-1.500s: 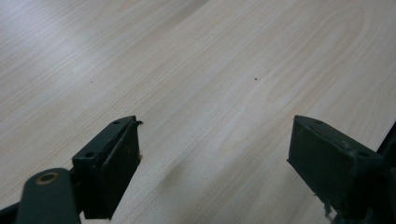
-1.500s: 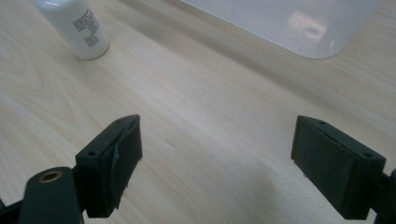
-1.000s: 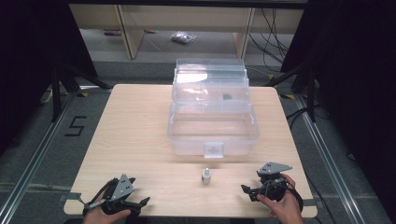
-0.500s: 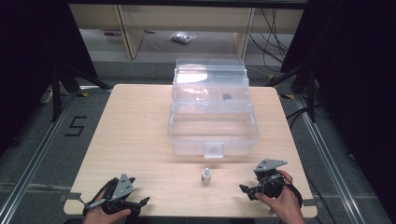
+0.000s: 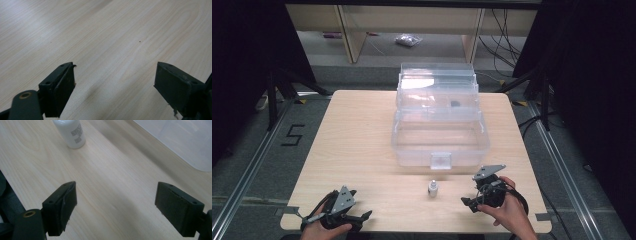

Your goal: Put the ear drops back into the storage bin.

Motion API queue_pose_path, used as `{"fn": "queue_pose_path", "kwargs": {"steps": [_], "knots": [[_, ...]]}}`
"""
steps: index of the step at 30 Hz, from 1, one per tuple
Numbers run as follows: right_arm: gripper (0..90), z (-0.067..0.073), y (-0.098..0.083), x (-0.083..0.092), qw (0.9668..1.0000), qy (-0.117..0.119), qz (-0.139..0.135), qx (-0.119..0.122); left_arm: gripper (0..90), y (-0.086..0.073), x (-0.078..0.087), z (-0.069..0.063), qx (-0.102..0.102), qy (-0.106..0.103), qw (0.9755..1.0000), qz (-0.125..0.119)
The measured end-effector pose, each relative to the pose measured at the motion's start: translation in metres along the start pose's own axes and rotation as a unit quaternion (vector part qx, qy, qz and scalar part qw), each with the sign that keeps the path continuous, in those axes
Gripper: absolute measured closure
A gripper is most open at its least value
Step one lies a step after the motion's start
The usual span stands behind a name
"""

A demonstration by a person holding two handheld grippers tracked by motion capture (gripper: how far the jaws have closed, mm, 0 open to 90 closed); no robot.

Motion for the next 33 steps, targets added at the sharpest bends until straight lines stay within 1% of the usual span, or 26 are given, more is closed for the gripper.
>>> {"fn": "queue_pose_path", "kwargs": {"steps": [1,2,3,5,7,8,9,10,12,13,14,15,16,17,20,21,22,23,24,27,28,30,31,32,33], "knots": [[19.0,0.000,0.002,0.000,1.0000,0.000,0.004,0.008,16.1,0.000,0.000,0.000,-0.001,0.000,1.0000,0.001],[19.0,0.002,0.004,0.000,1.0000,0.000,0.006,0.003,16.1,-0.001,0.001,0.001,-0.009,-0.001,0.9999,0.006],[19.1,0.004,0.006,-0.002,0.9999,0.001,0.008,0.008,16.1,-0.001,0.001,0.001,-0.009,-0.001,0.9999,0.006],[19.8,0.005,0.010,-0.003,0.9997,-0.003,0.014,0.019,16.1,-0.001,0.001,0.001,-0.008,-0.001,1.0000,0.005],[19.9,0.009,0.013,-0.004,0.9993,0.005,0.018,0.031,16.1,-0.001,0.001,0.001,-0.009,-0.001,0.9999,0.005],[20.0,0.011,0.015,-0.004,0.9993,0.005,0.021,0.030,16.1,-0.001,0.001,0.001,-0.009,-0.001,0.9999,0.005],[20.0,0.011,0.017,-0.005,0.9990,0.006,0.023,0.038,16.1,-0.001,0.001,0.001,-0.009,-0.001,0.9999,0.006],[20.0,0.014,0.017,-0.006,0.9991,0.007,0.025,0.034,16.1,-0.001,0.001,0.001,-0.009,-0.001,0.9999,0.005],[20.0,0.015,0.020,-0.009,0.9983,0.009,0.032,0.047,16.1,-0.001,0.001,0.001,-0.009,-0.001,0.9999,0.005],[20.0,0.018,0.021,-0.009,0.9980,0.013,0.037,0.049,16.1,-0.001,0.001,0.001,-0.009,-0.001,0.9999,0.006],[20.1,0.018,0.023,-0.010,0.9972,0.014,0.039,0.063,16.1,-0.001,0.001,0.001,-0.009,-0.001,0.9999,0.006],[20.2,0.019,0.024,-0.012,0.9969,0.015,0.038,0.067,16.1,-0.001,0.001,0.001,-0.009,-0.001,0.9999,0.005],[20.3,0.021,0.025,-0.013,0.9967,0.016,0.046,0.065,16.1,-0.001,0.001,0.001,-0.009,-0.001,0.9999,0.005],[20.5,0.021,0.027,-0.014,0.9961,0.015,0.045,0.075,16.1,-0.001,0.001,0.001,-0.009,-0.001,0.9999,0.005],[21.2,0.026,0.032,-0.017,0.9948,0.019,0.052,0.085,16.1,-0.001,0.001,0.001,-0.009,-0.001,0.9999,0.005],[21.4,0.027,0.034,-0.018,0.9941,0.022,0.054,0.092,16.1,-0.001,0.001,0.001,-0.008,-0.001,1.0000,0.005],[21.5,0.028,0.036,-0.020,0.9937,0.023,0.056,0.095,16.1,-0.001,0.001,0.000,-0.009,-0.002,0.9999,0.005],[22.2,0.030,0.037,-0.020,0.9939,0.021,0.058,0.092,16.1,-0.001,0.001,0.001,-0.010,-0.002,0.9999,0.005],[22.6,0.030,0.040,-0.022,0.9920,0.025,0.057,0.110,16.1,-0.001,0.001,0.001,-0.010,-0.002,0.9999,0.006],[23.6,0.032,0.044,-0.024,0.9920,0.020,0.067,0.105,16.1,-0.001,0.001,0.000,-0.009,-0.002,0.9999,0.005],[23.9,0.032,0.046,-0.025,0.9908,0.023,0.066,0.116,16.1,-0.001,0.001,0.000,-0.010,-0.002,0.9999,0.005],[24.6,0.033,0.049,-0.029,0.9894,0.025,0.070,0.125,16.1,-0.001,0.001,0.000,-0.008,-0.002,1.0000,0.004],[24.7,0.034,0.049,-0.030,0.9895,0.026,0.074,0.121,16.1,-0.001,0.001,0.000,-0.007,-0.003,1.0000,0.003],[24.8,0.034,0.050,-0.032,0.9884,0.029,0.076,0.128,16.1,-0.001,0.001,0.000,-0.009,-0.003,0.9999,0.004],[25.1,0.035,0.050,-0.032,0.9887,0.028,0.079,0.124,16.1,-0.001,0.001,0.000,-0.005,-0.003,1.0000,0.002]]}}
Point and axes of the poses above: each handheld gripper's, and its own axes: x roughly backward along the jaws, y roughly out of its top, z roughly to its left, the point moved 8 cm from there along -x, roughly forward along the jaws, and after that the axes turned 5 degrees about y, right-handed, at the moved point
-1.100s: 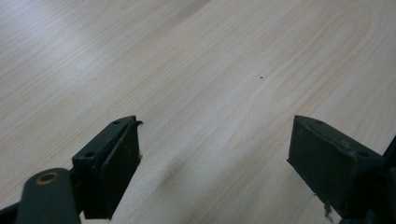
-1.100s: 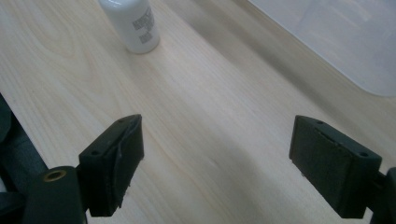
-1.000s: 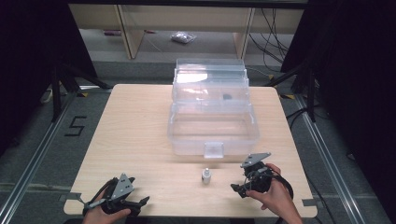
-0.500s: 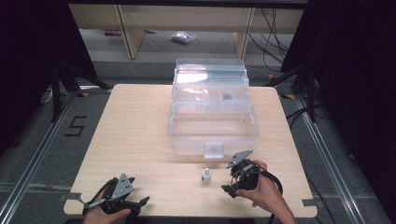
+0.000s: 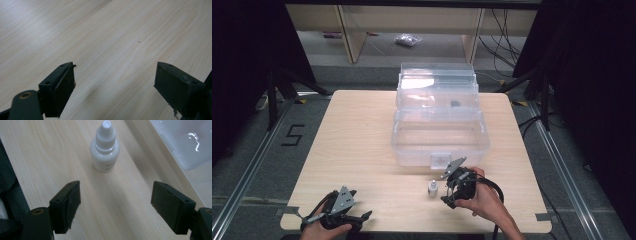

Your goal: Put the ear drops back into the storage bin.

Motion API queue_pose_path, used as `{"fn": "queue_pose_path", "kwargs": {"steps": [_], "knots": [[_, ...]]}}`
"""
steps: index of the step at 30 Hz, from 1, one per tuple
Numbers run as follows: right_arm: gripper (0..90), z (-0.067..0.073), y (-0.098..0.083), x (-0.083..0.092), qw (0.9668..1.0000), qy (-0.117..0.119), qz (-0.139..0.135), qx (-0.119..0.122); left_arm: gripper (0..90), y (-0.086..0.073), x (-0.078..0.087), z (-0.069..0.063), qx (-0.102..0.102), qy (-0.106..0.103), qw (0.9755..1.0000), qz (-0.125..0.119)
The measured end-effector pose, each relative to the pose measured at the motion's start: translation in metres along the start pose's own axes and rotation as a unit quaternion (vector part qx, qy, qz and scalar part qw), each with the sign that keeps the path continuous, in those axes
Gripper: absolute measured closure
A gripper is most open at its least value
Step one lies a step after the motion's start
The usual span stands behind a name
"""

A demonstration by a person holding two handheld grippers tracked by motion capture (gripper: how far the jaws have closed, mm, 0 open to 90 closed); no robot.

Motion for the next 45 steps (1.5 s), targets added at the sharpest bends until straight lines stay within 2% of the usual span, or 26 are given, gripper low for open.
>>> {"fn": "queue_pose_path", "kwargs": {"steps": [3,7,8,9,12,15,16,18,23,27,28,30,34,35,36,41,43,45], "knots": [[25.2,0.001,0.002,-0.002,1.0000,0.004,0.002,0.003,16.1,0.000,0.000,-0.001,0.004,-0.001,1.0000,-0.003],[25.4,0.002,0.005,-0.003,1.0000,0.007,0.002,0.006,16.1,0.000,0.001,0.000,-0.005,-0.002,1.0000,0.003],[25.5,0.002,0.006,-0.003,1.0000,0.007,0.003,0.006,16.1,0.000,0.000,0.000,0.002,0.000,1.0000,-0.001],[25.7,0.002,0.007,-0.003,0.9999,0.012,0.002,0.011,16.1,0.000,0.000,0.000,0.001,0.000,1.0000,-0.001],[26.7,0.003,0.009,-0.004,0.9998,0.020,0.002,0.003,16.1,0.000,0.000,0.000,0.003,0.000,1.0000,-0.003],[26.9,0.003,0.011,-0.006,0.9998,0.019,0.004,0.003,16.1,0.000,0.001,0.000,-0.001,0.000,1.0000,0.005],[27.2,0.004,0.012,-0.006,0.9997,0.023,0.005,0.006,16.1,0.000,0.000,0.001,0.002,0.003,1.0000,0.000],[27.5,0.004,0.014,-0.006,0.9998,0.020,0.007,0.003,16.1,0.000,0.000,0.000,0.002,0.000,1.0000,-0.002],[27.9,0.004,0.019,-0.008,0.9996,0.022,0.008,0.014,16.1,0.000,0.000,0.000,0.003,0.000,1.0000,-0.004],[28.3,0.005,0.021,-0.009,0.9996,0.021,0.014,0.010,16.1,0.000,0.000,0.000,-0.001,-0.003,1.0000,0.002],[28.4,0.005,0.022,-0.010,0.9996,0.021,0.014,0.016,16.1,0.000,0.000,0.000,0.003,0.000,1.0000,-0.003],[28.8,0.005,0.023,-0.011,0.9996,0.019,0.016,0.012,16.1,0.000,0.000,0.000,0.002,0.001,1.0000,-0.001],[30.0,0.005,0.026,-0.014,0.9995,0.019,0.021,0.017,16.1,0.000,0.000,0.000,0.002,-0.003,1.0000,0.001],[30.0,0.004,0.027,-0.015,0.9993,0.020,0.022,0.025,16.1,0.000,0.000,0.000,0.000,-0.003,1.0000,0.002],[30.1,0.005,0.027,-0.016,0.9993,0.020,0.023,0.021,16.1,0.000,0.000,0.001,-0.001,0.003,1.0000,0.002],[30.6,0.005,0.030,-0.020,0.9989,0.022,0.028,0.029,16.1,0.000,0.000,0.001,-0.001,0.004,1.0000,0.003],[31.7,0.005,0.031,-0.021,0.9989,0.022,0.034,0.022,16.1,0.000,0.000,0.000,0.001,0.001,1.0000,0.001],[32.7,0.004,0.031,-0.023,0.9986,0.024,0.037,0.029,16.1,0.000,0.000,0.000,0.000,0.001,1.0000,0.001]]}}
Point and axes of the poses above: each handheld gripper's, and its own axes: x roughly backward along the jaws, y roughly out of its top, z roughly to its left, the point moved 8 cm from there along -x, roughly forward along the jaws, and after that the axes turned 5 degrees about y, right-handed, at the moved point
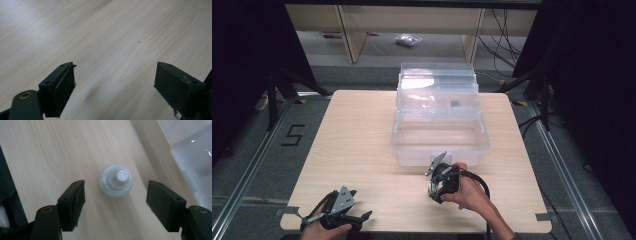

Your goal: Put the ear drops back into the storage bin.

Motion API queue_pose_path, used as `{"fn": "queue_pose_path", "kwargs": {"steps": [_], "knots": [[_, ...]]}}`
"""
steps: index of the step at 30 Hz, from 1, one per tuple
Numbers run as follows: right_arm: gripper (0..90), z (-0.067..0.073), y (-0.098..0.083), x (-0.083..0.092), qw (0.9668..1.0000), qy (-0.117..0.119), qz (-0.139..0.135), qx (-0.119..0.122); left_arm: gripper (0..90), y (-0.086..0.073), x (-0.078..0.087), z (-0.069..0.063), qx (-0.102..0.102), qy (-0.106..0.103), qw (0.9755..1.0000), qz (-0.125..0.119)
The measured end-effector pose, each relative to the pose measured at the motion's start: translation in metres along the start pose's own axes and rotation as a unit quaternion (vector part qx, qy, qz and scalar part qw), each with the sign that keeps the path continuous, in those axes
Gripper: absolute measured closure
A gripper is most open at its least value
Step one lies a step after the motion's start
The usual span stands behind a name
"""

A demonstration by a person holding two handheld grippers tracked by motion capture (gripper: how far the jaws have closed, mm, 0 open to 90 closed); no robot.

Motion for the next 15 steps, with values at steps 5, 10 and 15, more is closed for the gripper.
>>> {"fn": "queue_pose_path", "kwargs": {"steps": [5,10,15], "knots": [[35.5,0.0002,0.0012,-0.0038,0.9999,0.002,0.010,0.001,16.1,-0.0002,0.0001,0.0002,-0.001,0.002,1.0000,0.001],[38.4,0.0021,0.0033,-0.0071,0.9998,0.008,0.017,0.009,16.1,-0.0002,0.0000,0.0004,0.000,0.004,1.0000,0.001],[43.1,0.0013,0.0048,-0.0091,0.9996,0.011,0.024,0.011,16.1,-0.0005,0.0016,-0.0004,-0.003,-0.001,1.0000,0.005]]}}
Point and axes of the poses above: each handheld gripper's, and its own axes: x roughly backward along the jaws, y roughly out of its top, z roughly to its left, the point moved 8 cm from there along -x, roughly forward along the jaws, and after that the axes turned 5 degrees about y, right-handed, at the moved point
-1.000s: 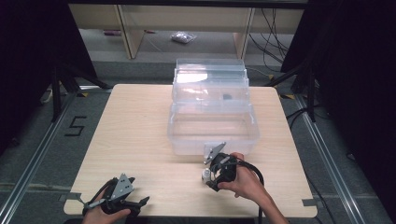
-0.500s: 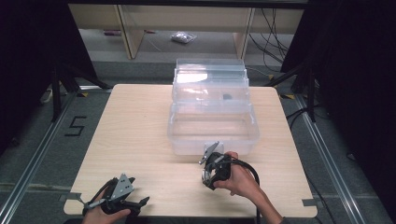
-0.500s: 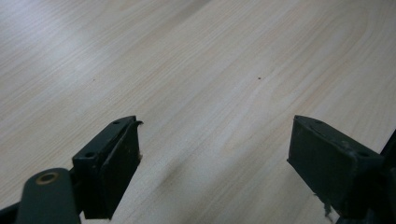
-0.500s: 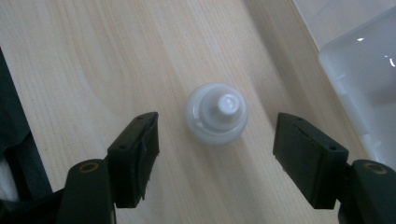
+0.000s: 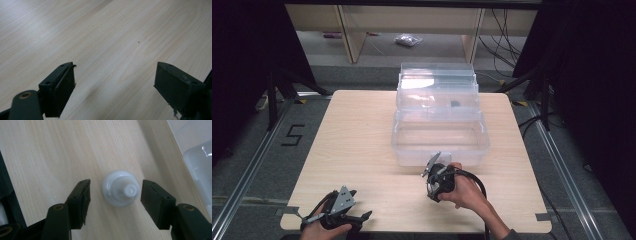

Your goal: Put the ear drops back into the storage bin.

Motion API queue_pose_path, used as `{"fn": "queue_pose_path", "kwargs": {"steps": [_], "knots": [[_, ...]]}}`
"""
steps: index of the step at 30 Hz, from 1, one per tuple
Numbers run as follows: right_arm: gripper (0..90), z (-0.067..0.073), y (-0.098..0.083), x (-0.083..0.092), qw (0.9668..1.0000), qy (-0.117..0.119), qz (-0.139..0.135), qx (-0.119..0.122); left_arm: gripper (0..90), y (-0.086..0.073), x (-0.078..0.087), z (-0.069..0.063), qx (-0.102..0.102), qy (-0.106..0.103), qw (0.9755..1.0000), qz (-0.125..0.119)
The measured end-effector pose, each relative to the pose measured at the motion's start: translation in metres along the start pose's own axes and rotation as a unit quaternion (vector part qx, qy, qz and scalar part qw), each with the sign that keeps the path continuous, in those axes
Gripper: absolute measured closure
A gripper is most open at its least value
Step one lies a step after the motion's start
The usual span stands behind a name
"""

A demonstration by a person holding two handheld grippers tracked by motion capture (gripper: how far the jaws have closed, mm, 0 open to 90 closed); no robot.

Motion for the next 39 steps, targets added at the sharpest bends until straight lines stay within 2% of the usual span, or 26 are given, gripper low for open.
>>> {"fn": "queue_pose_path", "kwargs": {"steps": [5,8,13,15,17,19,20,21,23,24,26,29,31,33,36,38,39], "knots": [[45.6,-0.003,0.003,0.000,1.0000,-0.005,-0.003,-0.002,16.1,0.000,-0.001,0.000,0.002,0.002,1.0000,-0.003],[46.9,-0.003,0.004,-0.002,1.0000,-0.003,0.002,0.003,16.1,0.000,0.000,0.000,0.001,0.000,1.0000,0.000],[50.7,-0.001,0.003,-0.005,0.9998,-0.002,0.019,-0.001,16.1,0.000,-0.001,0.001,0.001,0.003,1.0000,-0.003],[53.9,-0.002,0.004,-0.006,0.9999,-0.002,0.012,0.009,16.1,0.000,-0.001,0.000,0.002,0.002,1.0000,-0.003],[57.7,-0.002,0.005,-0.006,0.9999,-0.001,0.011,0.008,16.1,0.000,-0.001,0.000,0.001,0.001,1.0000,-0.003],[59.8,0.001,0.003,-0.006,0.9998,-0.001,0.018,-0.006,16.1,0.000,-0.001,0.000,0.001,0.001,1.0000,-0.003],[59.9,0.001,0.003,-0.006,0.9998,-0.003,0.019,-0.005,16.1,0.000,0.000,0.000,0.000,-0.001,1.0000,-0.001],[60.0,0.000,0.005,-0.007,0.9998,0.001,0.013,0.013,16.1,0.000,0.000,0.000,0.000,-0.001,1.0000,-0.001],[60.0,0.000,0.004,-0.006,0.9998,-0.003,0.016,0.014,16.1,0.000,0.000,0.000,0.001,-0.001,1.0000,-0.001],[60.0,0.001,0.003,-0.005,0.9998,-0.007,0.019,-0.002,16.1,0.000,0.000,0.000,0.001,-0.001,1.0000,-0.001],[60.0,0.000,0.002,-0.003,0.9998,-0.003,0.018,0.011,16.1,0.000,-0.002,0.000,0.002,0.003,1.0000,-0.003],[60.0,-0.003,0.002,0.003,0.9998,-0.006,0.010,0.013,16.2,0.000,-0.001,0.000,0.001,0.001,1.0000,-0.003],[60.1,-0.003,0.000,0.008,0.9999,-0.009,0.010,0.001,16.1,0.000,-0.001,0.000,0.002,0.003,1.0000,-0.003],[60.1,-0.006,0.001,0.009,0.9998,-0.007,-0.002,0.020,16.1,0.000,-0.001,0.000,0.001,0.002,1.0000,-0.002],[60.1,-0.005,-0.003,0.013,1.0000,-0.005,0.004,0.005,16.1,0.001,-0.002,0.000,0.002,-0.001,1.0000,-0.005],[60.1,-0.006,-0.004,0.017,1.0000,-0.003,-0.003,0.008,16.1,0.000,-0.001,0.000,-0.001,0.003,1.0000,-0.001],[60.1,-0.007,-0.006,0.019,1.0000,-0.004,0.001,0.000,16.1,0.000,-0.001,0.000,0.000,0.002,1.0000,-0.001]]}}
Point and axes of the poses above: each handheld gripper's, and its own axes: x roughly backward along the jaws, y roughly out of its top, z roughly to its left, the point moved 8 cm from there along -x, roughly forward along the jaws, and after that the axes turned 5 degrees about y, right-handed, at the moved point
